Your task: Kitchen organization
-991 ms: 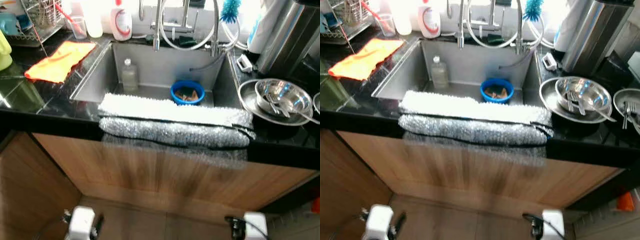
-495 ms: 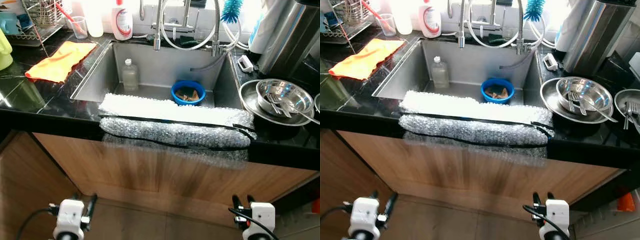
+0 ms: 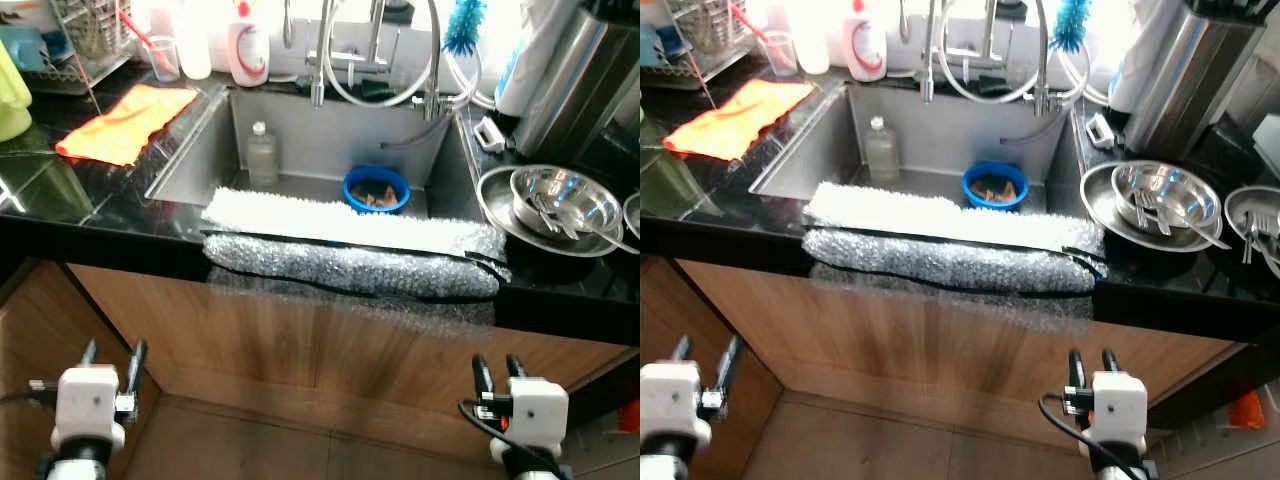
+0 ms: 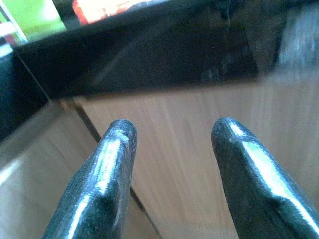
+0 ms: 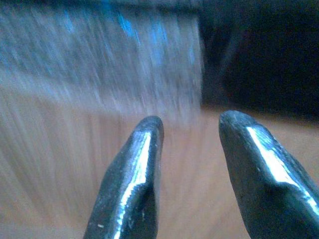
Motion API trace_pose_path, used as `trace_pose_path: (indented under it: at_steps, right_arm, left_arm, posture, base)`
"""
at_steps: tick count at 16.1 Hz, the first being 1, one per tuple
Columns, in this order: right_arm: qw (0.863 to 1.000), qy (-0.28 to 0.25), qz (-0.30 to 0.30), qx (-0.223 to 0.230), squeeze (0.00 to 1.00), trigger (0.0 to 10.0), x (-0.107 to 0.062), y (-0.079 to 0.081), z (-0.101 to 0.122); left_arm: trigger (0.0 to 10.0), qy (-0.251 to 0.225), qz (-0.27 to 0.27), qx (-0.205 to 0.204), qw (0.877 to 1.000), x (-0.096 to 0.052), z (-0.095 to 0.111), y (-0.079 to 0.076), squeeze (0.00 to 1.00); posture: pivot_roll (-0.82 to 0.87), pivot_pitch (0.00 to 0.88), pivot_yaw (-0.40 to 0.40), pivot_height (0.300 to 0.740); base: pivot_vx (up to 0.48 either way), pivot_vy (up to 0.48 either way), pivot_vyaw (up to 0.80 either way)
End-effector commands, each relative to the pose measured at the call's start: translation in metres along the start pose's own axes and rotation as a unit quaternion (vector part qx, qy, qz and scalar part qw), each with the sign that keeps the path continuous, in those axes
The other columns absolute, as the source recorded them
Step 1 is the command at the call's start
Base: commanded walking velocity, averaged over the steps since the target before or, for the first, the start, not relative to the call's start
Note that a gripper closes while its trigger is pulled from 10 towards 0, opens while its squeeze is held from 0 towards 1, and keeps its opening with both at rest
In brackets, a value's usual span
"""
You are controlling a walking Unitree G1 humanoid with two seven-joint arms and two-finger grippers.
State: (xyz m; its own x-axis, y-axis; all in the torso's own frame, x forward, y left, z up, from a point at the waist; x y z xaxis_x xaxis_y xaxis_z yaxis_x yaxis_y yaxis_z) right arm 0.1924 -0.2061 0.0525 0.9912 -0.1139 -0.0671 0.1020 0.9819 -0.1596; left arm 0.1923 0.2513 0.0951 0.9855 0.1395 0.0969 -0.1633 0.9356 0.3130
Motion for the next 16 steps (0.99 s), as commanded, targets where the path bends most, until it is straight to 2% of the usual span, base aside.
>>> trace_pose_path:
  at_steps: [1,3,4,5,6,10,12,16]
  right_arm:
    - [1.000,-0.006,-0.009,-0.014,0.00,10.0,0.000,-0.005,0.008]
    - [0.999,-0.031,-0.014,-0.024,0.00,10.0,0.005,-0.007,0.023]
    - [0.998,-0.056,-0.021,-0.026,0.00,10.0,0.012,-0.008,0.036]
    - [0.998,-0.061,-0.023,-0.024,0.00,10.0,0.014,-0.008,0.039]
    - [0.996,-0.079,-0.021,-0.022,0.00,10.0,0.021,-0.008,0.049]
    - [0.996,-0.088,-0.024,-0.018,0.00,10.0,0.029,-0.009,0.060]
    - [0.993,-0.109,-0.042,-0.015,0.00,10.0,0.038,-0.011,0.075]
    - [0.990,-0.132,-0.052,0.003,0.00,10.0,0.046,-0.011,0.092]
  left_arm:
    - [10.0,-0.007,0.016,-0.002,1.000,0.003,0.009,0.003,0.00]
    - [10.0,-0.035,0.026,0.002,0.999,0.012,0.024,0.003,0.00]
    - [10.0,-0.072,0.037,0.006,0.997,0.022,0.043,0.004,0.00]
    - [10.0,-0.081,0.040,0.007,0.996,0.025,0.048,0.004,0.00]
    - [10.0,-0.113,0.049,0.004,0.992,0.035,0.066,0.004,0.00]
    - [10.0,-0.145,0.042,-0.004,0.989,0.045,0.089,-0.002,0.00]
    - [10.0,-0.163,0.033,-0.015,0.986,0.053,0.102,-0.013,0.00]
    - [10.0,-0.175,0.023,-0.034,0.984,0.063,0.115,-0.026,0.00]
  posture:
    - [0.05,0.013,-0.035,0.740]
    - [0.05,0.025,-0.036,0.740]
    - [0.04,0.030,-0.038,0.740]
    - [0.05,0.031,-0.035,0.740]
    - [0.05,0.033,-0.036,0.740]
    - [0.06,0.043,-0.042,0.740]
    - [0.05,0.054,-0.039,0.740]
    - [0.05,0.060,-0.038,0.740]
  base:
    - [0.000,0.000,0.00]
    - [0.000,0.000,0.00]
    - [0.000,0.000,0.00]
    - [0.000,0.000,0.00]
    - [0.000,0.000,0.00]
    - [0.000,0.000,0.00]
    - [0.000,0.000,0.00]
    - [0.000,0.000,0.00]
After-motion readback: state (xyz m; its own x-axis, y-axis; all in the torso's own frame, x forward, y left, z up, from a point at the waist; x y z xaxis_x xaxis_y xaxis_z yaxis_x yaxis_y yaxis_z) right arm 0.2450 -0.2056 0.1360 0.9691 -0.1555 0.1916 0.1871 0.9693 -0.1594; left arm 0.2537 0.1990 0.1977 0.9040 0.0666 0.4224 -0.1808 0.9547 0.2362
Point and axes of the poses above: a point about 5 cm out from each wrist's last joint towards the gripper, its own x axis pointing out of the wrist towards the gripper, its own z axis along the axis of the wrist's last joint, y = z × x, the point moved 1 cm from there along x, pointing out of the wrist towards the gripper
